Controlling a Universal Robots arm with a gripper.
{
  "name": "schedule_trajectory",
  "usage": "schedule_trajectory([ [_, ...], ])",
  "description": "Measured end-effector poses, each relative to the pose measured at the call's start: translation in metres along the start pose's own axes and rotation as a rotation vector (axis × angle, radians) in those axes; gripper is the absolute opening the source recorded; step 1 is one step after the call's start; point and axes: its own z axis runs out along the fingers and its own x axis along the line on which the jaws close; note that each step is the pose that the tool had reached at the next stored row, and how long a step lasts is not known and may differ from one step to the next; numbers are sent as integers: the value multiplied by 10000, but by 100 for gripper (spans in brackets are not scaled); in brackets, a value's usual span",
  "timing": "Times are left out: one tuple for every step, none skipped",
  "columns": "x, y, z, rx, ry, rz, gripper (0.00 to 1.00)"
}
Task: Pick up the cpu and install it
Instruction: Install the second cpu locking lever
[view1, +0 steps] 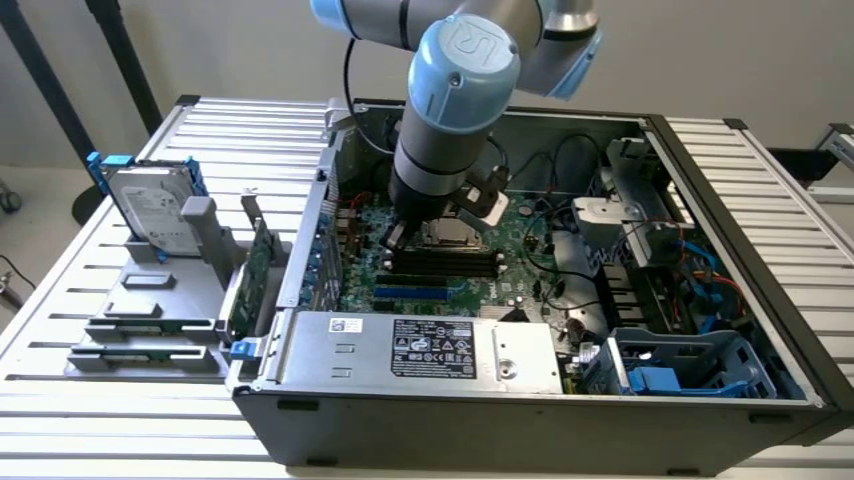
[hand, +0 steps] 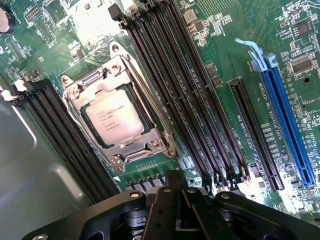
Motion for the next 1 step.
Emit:
schedule_trajectory([
  [0,0,0,0,0,0,11],
])
